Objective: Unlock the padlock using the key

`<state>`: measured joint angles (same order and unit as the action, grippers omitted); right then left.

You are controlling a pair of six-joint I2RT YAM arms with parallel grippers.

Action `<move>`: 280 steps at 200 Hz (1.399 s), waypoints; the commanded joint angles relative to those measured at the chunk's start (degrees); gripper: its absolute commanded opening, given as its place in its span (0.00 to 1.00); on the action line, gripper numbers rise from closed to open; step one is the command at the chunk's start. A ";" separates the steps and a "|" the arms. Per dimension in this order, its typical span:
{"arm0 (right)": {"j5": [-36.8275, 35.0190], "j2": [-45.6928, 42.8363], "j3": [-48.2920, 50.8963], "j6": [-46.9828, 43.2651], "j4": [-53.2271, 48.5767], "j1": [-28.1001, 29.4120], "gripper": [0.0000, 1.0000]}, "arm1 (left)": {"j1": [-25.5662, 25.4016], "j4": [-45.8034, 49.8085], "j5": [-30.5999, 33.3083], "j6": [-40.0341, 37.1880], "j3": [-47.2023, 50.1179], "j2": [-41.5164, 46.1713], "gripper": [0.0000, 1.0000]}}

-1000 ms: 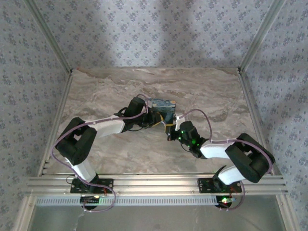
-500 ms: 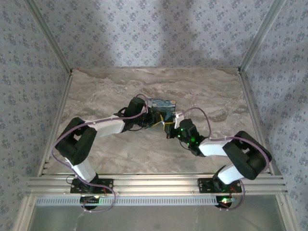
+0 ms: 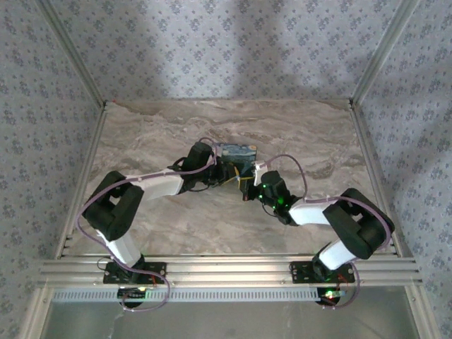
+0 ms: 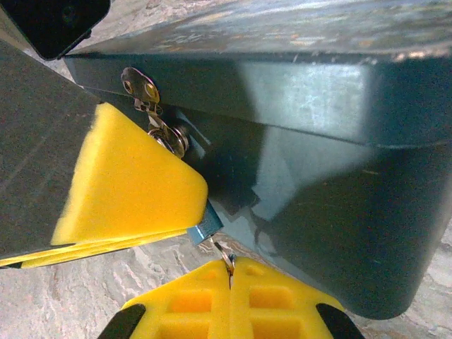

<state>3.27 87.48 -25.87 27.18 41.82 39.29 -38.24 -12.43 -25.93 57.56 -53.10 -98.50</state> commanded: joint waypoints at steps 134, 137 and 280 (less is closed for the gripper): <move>2.13 7.55 1.53 7.09 4.23 -0.93 0.00 | 0.36 -3.90 -3.11 0.58 2.84 -3.55 0.47; 2.22 7.50 1.59 7.26 4.19 -0.94 0.00 | 0.53 -3.85 -2.97 0.54 3.09 -3.13 0.48; 11.77 5.08 -4.97 18.65 -8.77 -2.81 0.00 | 2.05 -21.65 -0.61 15.03 13.30 -1.58 0.51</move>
<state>11.81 93.84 -29.10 41.71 35.48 37.15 -35.90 -30.37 -27.20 70.67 -40.18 -99.42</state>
